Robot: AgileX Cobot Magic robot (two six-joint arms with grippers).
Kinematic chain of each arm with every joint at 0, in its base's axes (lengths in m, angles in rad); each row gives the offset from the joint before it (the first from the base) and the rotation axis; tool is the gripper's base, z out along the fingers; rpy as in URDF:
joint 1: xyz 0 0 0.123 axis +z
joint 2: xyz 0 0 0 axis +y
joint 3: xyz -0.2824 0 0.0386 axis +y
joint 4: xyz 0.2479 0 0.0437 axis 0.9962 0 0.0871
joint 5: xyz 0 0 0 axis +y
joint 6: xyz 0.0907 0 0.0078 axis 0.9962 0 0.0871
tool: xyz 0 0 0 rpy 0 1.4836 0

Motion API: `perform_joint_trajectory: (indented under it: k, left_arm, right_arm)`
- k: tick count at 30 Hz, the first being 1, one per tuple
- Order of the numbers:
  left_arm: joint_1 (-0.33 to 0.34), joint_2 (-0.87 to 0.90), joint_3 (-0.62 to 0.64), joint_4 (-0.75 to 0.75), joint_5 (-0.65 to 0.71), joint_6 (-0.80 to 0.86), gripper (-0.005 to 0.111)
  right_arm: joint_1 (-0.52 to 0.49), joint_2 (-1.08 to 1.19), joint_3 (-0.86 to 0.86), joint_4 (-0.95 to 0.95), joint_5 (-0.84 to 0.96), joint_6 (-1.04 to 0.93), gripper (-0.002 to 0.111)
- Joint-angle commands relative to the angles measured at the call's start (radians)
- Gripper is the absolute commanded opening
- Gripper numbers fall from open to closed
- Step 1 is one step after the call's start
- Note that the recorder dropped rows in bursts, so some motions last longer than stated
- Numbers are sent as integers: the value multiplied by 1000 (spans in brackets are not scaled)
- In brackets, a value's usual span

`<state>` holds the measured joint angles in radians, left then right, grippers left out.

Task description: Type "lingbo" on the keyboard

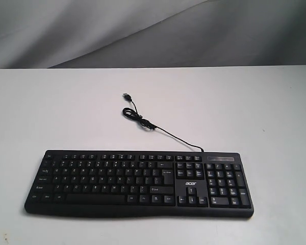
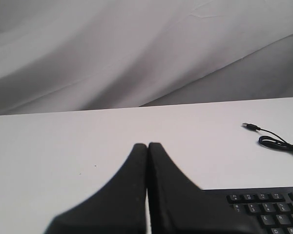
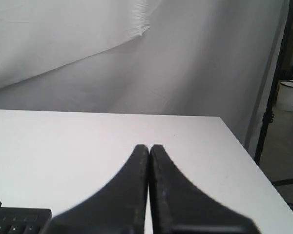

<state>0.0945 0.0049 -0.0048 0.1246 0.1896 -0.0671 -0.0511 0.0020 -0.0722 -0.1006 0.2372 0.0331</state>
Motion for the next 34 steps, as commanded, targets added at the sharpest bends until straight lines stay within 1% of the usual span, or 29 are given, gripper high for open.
perform_joint_trajectory:
  k: [1,2,3,5,9,34]
  left_arm:
    - [-5,-5,5,0,-6,-2,1]
    - [-5,-5,5,0,-6,-2,1]
    - [-5,-5,5,0,-6,-2,1]
    - [-5,-5,5,0,-6,-2,1]
    - [-5,-5,5,0,-6,-2,1]
    - [-5,-5,5,0,-6,-2,1]
  right_arm:
    - [-8,-2,69,-12,-17,-17,0]
    - [-8,-2,72,-12,-17,-17,0]
    - [-8,-2,72,4,42,-17,0]
    - [-8,-2,72,8,98,-17,0]
    - [-8,-2,72,42,98,-17,0]
    - [-8,-2,72,42,98,-17,0]
